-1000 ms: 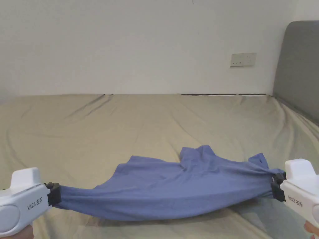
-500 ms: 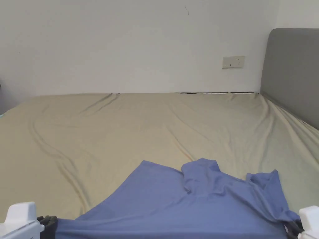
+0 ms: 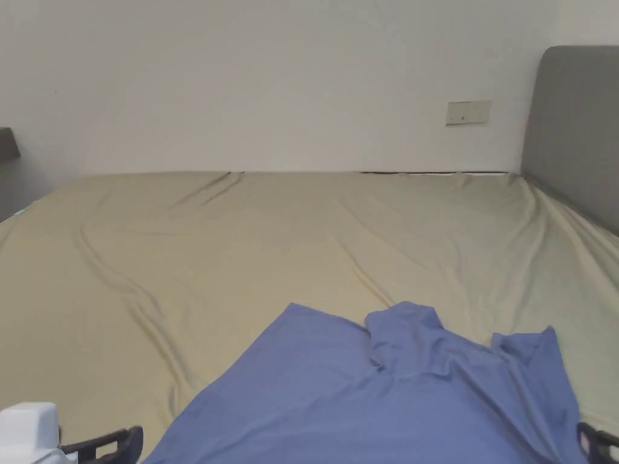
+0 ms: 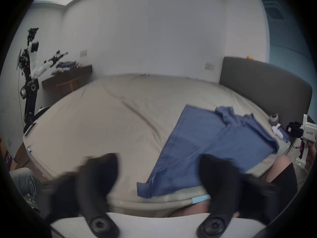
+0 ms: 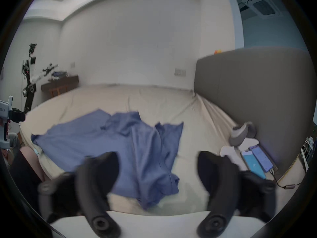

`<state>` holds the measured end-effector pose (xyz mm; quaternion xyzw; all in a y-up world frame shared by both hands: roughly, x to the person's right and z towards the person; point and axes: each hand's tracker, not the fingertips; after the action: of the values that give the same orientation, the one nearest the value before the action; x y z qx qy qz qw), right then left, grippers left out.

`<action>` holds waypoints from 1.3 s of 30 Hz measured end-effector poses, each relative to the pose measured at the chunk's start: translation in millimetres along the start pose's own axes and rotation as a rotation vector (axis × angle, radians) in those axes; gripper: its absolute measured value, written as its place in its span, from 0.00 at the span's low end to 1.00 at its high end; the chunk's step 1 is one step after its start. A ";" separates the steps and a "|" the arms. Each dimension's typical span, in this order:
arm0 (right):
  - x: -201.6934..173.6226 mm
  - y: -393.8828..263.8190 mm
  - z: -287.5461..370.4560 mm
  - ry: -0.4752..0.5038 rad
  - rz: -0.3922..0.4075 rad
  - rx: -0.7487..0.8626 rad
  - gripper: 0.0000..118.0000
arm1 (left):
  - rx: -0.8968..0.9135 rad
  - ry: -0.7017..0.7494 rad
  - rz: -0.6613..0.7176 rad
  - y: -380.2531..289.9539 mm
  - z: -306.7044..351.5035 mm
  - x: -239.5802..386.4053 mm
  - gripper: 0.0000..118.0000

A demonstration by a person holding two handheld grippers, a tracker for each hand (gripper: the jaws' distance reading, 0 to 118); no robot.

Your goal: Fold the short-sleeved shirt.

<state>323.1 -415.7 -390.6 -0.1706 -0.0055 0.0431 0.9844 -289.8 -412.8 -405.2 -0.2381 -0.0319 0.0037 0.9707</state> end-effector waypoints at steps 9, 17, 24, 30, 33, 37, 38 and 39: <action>-61.3 27.4 27.2 0.126 0.032 0.029 0.00 | -0.047 0.005 -0.025 -17.2 6.3 -1.1 0.00; -86.3 28.0 20.2 0.173 0.097 0.002 0.00 | -0.283 0.000 0.053 -47.4 -94.3 -22.7 0.77; -87.7 30.0 11.6 0.180 0.118 -0.044 0.00 | -0.308 0.002 0.026 -64.0 -101.2 -13.7 0.01; -90.2 47.0 -52.3 0.191 0.143 -0.075 0.00 | -0.219 -0.053 0.030 -49.4 -70.7 -17.1 0.01; -78.4 63.3 -138.1 0.236 0.052 -0.240 0.47 | -0.214 -0.076 0.047 -39.8 -63.2 -13.7 0.01; -62.5 74.6 -271.1 0.209 0.042 -0.286 0.79 | -0.226 -0.081 0.064 -31.2 -66.3 -8.6 0.01; -63.0 75.6 -297.9 0.186 0.032 -0.320 0.79 | -0.232 -0.082 0.067 -31.3 -67.8 -8.2 0.01; -64.1 74.1 -326.8 0.159 0.037 -0.353 0.79 | -0.243 -0.078 0.072 -31.3 -69.9 -7.4 0.01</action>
<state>261.4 -461.5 -723.0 -0.3434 0.0680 0.0460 0.9356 -293.0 -473.1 -453.0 -0.3548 -0.0611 0.0440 0.9319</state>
